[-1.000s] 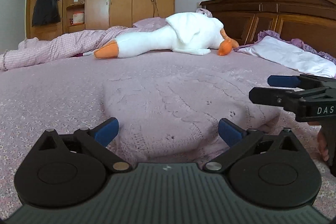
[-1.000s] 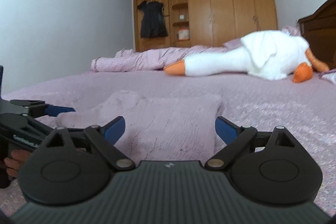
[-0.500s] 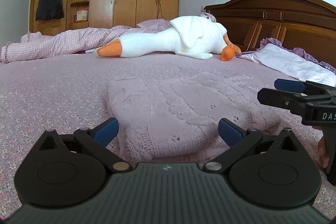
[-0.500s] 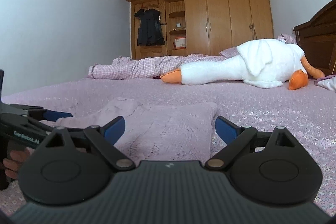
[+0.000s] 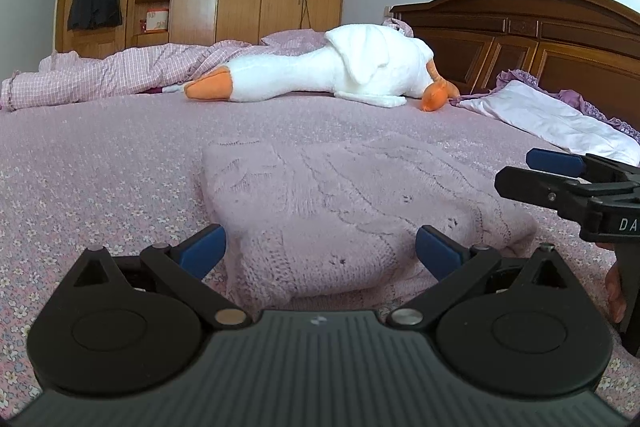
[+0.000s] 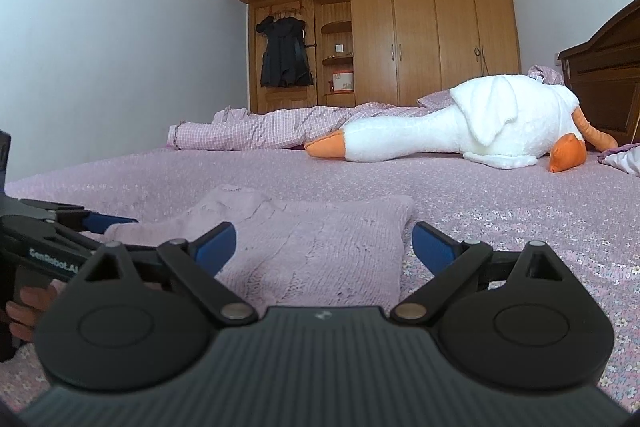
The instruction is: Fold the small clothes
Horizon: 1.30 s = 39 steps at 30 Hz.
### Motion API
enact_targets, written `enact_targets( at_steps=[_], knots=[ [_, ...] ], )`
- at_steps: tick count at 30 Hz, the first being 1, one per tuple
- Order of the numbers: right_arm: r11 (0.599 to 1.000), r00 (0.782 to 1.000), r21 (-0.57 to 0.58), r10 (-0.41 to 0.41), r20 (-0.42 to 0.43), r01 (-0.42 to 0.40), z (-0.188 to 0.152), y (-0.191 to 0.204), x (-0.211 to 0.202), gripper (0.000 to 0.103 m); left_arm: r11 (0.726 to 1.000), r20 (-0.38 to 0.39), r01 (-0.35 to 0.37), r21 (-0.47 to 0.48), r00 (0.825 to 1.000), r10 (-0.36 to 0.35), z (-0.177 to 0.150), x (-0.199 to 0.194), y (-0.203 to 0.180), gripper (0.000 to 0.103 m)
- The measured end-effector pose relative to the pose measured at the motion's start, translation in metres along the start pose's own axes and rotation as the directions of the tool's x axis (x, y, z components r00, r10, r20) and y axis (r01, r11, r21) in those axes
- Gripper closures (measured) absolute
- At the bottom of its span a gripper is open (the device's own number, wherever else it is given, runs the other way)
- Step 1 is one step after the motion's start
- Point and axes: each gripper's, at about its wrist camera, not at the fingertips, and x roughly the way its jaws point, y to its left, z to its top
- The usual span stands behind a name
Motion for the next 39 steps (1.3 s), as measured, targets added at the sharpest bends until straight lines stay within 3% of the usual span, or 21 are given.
enact_targets(
  at_steps=[5,7,39],
  knots=[
    [1.000,1.000,-0.009,-0.002,0.001,0.002,0.0007,0.0016,-0.0002,0.006,1.000,0.005,-0.004,0.004,1.000,0.004,0.0003,0.0000,-0.0010,0.000],
    [1.000,1.000,-0.012,-0.003,0.001,0.003,0.0008,0.0019,0.0003,0.000,1.000,0.008,-0.011,0.008,1.000,0.011,-0.0001,-0.0006,-0.0021,0.000],
    [1.000,1.000,-0.030,-0.004,-0.007,0.003,0.0008,0.0012,0.0007,0.000,1.000,0.000,-0.007,0.013,1.000,0.007,-0.0005,0.0001,-0.0020,0.000]
  ],
)
